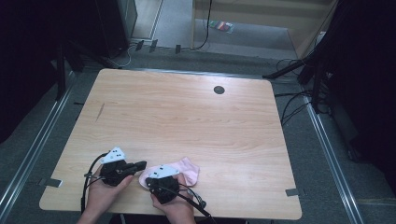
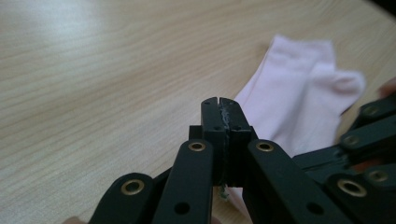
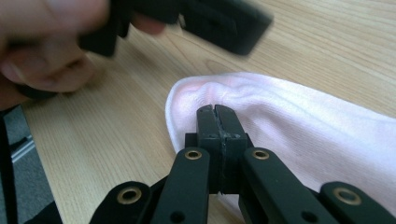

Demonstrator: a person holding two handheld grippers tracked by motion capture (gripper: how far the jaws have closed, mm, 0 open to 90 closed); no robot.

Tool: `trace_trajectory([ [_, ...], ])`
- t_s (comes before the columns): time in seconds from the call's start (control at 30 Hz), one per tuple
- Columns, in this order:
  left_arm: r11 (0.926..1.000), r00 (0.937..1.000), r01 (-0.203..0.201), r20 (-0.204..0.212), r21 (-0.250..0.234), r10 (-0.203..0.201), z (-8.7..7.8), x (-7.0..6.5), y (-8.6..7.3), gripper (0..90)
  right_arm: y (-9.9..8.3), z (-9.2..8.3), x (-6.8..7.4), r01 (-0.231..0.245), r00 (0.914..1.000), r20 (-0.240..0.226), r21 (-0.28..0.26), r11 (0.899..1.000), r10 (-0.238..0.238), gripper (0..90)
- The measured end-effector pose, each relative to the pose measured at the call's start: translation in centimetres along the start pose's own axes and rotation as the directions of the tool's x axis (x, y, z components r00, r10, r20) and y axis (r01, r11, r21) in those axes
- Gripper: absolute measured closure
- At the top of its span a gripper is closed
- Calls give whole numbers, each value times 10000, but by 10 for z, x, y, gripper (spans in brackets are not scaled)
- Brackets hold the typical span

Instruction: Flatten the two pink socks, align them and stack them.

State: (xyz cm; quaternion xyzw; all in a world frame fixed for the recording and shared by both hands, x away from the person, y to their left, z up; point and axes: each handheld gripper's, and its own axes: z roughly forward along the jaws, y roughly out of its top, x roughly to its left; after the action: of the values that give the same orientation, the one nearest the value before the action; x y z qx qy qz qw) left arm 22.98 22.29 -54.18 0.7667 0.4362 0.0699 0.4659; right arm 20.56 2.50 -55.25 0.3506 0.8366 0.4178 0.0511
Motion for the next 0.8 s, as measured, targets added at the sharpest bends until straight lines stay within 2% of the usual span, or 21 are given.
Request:
trace_trajectory([
  [0.07,10000,9996,-21,268,96,19,-1,-1,1,900,0,0,-1,-25,10000,-45,-6,10000,25,900],
  [0.17,9950,9986,-408,374,913,375,9,-8,-1,891,0,0,-2,-100,9999,-121,25,9999,100,900],
  [0.23,9876,9965,-823,-37,1335,836,14,-13,-2,809,0,0,-2,-108,9999,-117,16,9999,108,900],
  [0.3,9852,9943,-957,-321,1419,1012,15,-16,-1,805,0,0,-2,-119,9999,-120,3,9999,119,900],
  [0.33,9834,9904,-1075,-709,1462,1188,15,-18,0,744,-1,0,-1,-94,9999,-87,-63,9999,93,900],
  [0.37,9825,9861,-1162,-1013,1453,1316,15,-19,0,744,-1,0,-1,-94,9999,-87,-63,9999,93,900],
  [0.4,9812,9842,-1228,-1084,1490,1397,15,-20,-1,730,-1,0,-1,-96,9999,-71,-89,9999,95,900],
  [0.5,9843,9901,-1066,-756,1410,1181,17,-18,-2,774,-2,0,-2,-116,9999,-92,-105,9999,115,900],
  [0.6,9794,9842,-1418,-859,1435,1551,16,-22,-2,857,-2,0,-2,-51,10000,-69,-126,9999,50,900],
  [0.63,9763,9799,-1617,-933,1442,1761,16,-23,-2,886,-2,0,-1,-62,10000,-73,-123,9999,61,900],
  [0.7,9752,9794,-1632,-944,1495,1784,15,-22,-1,900,-2,0,-2,-76,9999,-90,-133,9999,75,900],
  [0.8,9787,9808,-1469,-1076,1437,1630,15,-18,0,900,-3,0,-2,-100,9999,-108,-190,9998,98,900],
])
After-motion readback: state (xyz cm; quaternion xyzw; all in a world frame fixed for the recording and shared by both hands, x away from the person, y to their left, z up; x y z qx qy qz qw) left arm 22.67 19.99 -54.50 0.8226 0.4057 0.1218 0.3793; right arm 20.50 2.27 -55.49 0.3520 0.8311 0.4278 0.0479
